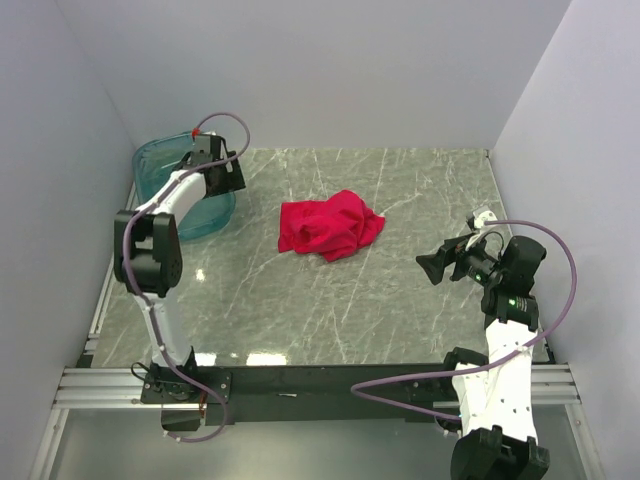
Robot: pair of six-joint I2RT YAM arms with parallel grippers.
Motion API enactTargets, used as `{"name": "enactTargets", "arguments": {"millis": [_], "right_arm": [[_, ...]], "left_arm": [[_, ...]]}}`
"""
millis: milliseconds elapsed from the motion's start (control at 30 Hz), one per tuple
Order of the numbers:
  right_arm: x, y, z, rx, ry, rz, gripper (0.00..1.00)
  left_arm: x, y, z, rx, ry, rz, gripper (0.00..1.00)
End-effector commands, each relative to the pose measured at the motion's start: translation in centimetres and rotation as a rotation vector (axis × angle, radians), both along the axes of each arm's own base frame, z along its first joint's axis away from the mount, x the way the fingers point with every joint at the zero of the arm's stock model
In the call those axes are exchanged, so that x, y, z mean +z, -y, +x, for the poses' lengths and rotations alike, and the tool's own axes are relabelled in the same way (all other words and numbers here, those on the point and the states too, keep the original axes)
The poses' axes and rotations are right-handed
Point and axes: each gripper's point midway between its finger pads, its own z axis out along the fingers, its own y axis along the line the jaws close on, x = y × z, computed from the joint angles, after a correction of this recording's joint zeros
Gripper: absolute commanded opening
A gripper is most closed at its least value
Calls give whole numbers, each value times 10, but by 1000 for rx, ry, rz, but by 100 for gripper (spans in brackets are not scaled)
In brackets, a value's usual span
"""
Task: Fold and stack the t-shirts
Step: Flatten the tshirt out
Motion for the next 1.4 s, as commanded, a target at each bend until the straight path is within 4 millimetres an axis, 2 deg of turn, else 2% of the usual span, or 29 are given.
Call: {"name": "enactTargets", "arguments": {"millis": [0,67,167,200,267,300,367,400,500,633,900,967,1000,1067,1100,1167,1200,1233,1300,1333,1367], "right_arm": [[6,3,3,-5,21,-13,98],[6,3,3,-5,20,-12,98],[5,3,3,-4,18,-12,98],[5,3,3,-5,18,-12,98],[6,3,3,-5,18,-12,98],[5,2,3,-3,17,-11,98],[6,2,3,-2,21,-10,98],[7,2,3,-2,22,-11,98],[6,2,3,-1,21,-10,98],[7,2,2,-2,22,-11,98],[7,2,2,0,23,-10,98],[7,1,2,3,23,-8,98],[7,1,2,3,23,-8,98],[6,1,1,5,20,-8,98],[6,1,1,8,21,-10,98],[6,-1,0,21,23,-7,98],[6,-3,-1,35,26,-9,98],[4,-4,-2,45,25,-8,98],[5,-9,-6,91,45,-21,98],[2,-13,-10,118,46,-25,98],[1,-17,-12,144,48,-30,98]], "left_arm": [[5,3,12,35,-8,32,98],[-7,8,17,24,-33,58,95],[-16,8,17,10,-67,125,84],[-15,0,17,27,-68,177,75],[-16,-8,14,31,-67,229,67],[-14,-16,12,31,-68,278,53],[-19,-23,7,21,-88,323,34],[-19,-26,5,3,-99,354,15],[-25,-30,-2,-46,-129,398,1],[-25,-38,-7,-61,-132,423,1],[-20,-77,-6,-26,-152,469,1],[-18,-85,-4,-10,-143,452,4],[-15,-88,-3,-8,-143,464,8],[-6,-89,3,-7,-115,458,26],[1,-87,5,-3,-96,448,46],[28,-73,12,-21,0,423,65],[35,-69,11,-27,25,423,75],[61,-62,10,-31,89,416,76],[91,-46,8,-36,174,399,77],[116,-40,-3,-36,236,376,78],[129,-32,-10,-28,283,332,78]]}}
